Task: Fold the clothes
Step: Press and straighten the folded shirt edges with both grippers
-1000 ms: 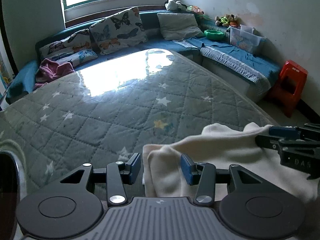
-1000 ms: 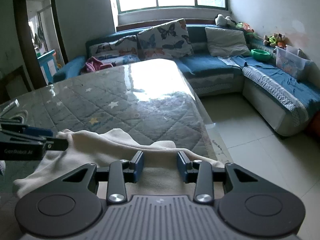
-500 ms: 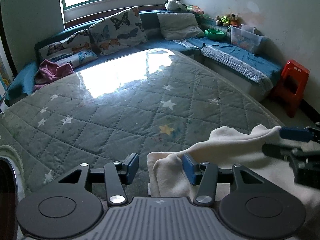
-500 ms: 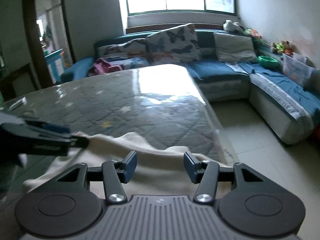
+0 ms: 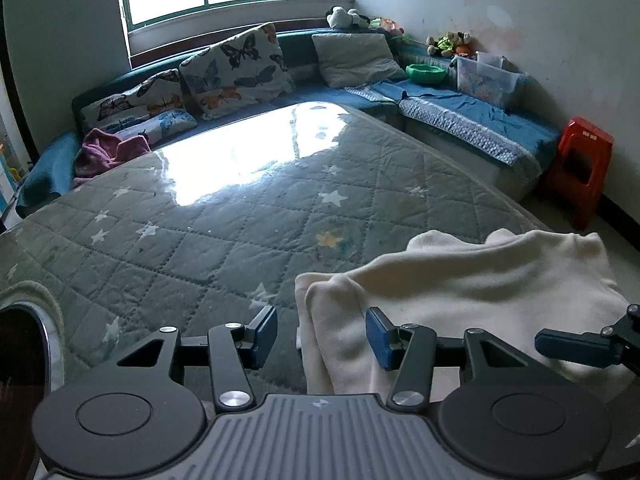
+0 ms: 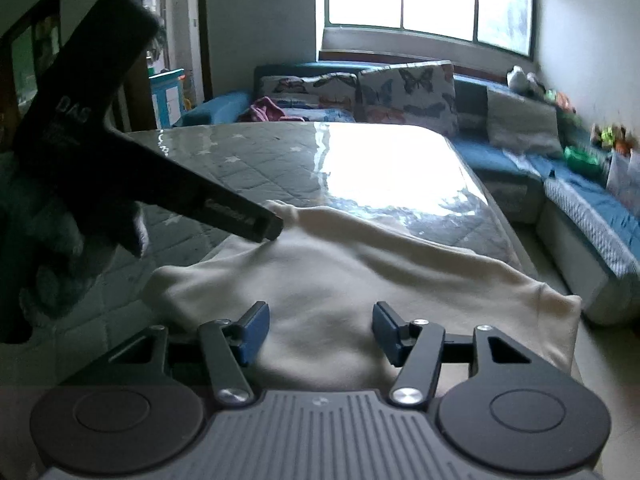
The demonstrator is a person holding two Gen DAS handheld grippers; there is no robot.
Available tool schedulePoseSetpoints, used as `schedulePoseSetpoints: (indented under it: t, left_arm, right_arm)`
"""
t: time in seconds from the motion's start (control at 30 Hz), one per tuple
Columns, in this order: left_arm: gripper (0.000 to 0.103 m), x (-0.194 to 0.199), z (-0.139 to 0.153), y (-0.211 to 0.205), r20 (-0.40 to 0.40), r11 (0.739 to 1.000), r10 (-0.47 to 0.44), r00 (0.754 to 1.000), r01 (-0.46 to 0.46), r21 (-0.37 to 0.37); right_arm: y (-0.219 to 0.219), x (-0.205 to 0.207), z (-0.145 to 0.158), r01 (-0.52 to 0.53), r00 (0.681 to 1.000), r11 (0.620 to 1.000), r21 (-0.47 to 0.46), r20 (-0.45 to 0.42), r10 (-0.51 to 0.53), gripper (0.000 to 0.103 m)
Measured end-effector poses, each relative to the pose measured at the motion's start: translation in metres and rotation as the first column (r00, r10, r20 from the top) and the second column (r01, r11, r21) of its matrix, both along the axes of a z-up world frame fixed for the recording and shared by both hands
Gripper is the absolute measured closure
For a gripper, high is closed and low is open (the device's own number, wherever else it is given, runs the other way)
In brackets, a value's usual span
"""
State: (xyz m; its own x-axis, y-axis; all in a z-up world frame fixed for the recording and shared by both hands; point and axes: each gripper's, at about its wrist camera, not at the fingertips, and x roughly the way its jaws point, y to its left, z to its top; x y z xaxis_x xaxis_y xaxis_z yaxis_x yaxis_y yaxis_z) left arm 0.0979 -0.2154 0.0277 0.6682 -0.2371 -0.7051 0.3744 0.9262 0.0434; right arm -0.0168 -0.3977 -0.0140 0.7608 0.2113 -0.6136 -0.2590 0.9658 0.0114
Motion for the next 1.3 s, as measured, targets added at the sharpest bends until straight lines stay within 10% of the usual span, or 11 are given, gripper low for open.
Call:
schedulePoseSetpoints:
  t: [0.57, 1.07, 1.3]
  left_arm:
    - [0.046, -0.039, -0.007, 0.015, -0.042, 1.0, -0.012, 0.999, 0.011, -0.021]
    - [0.031, -0.061, -0.004, 0.035, -0.033, 0.999, 0.013, 0.999, -0.014, -0.051]
    - [0.019, -0.076, -0.004, 0.046, -0.031, 0.998, 0.008, 0.999, -0.01, -0.056]
  right_arm:
    - [-0.067, -0.042, -0.001, 0.233, 0.972, 0.971, 0.051, -0.039, -0.231, 0.042]
    - [-0.046, -0.058, 0.008, 0.226, 0.973, 0.972, 0.063, 0.023, -0.228, 0.001]
    - [-0.035, -0.066, 0.01, 0.243, 0.969, 0.969, 0.045, 0.034, -0.245, 0.0]
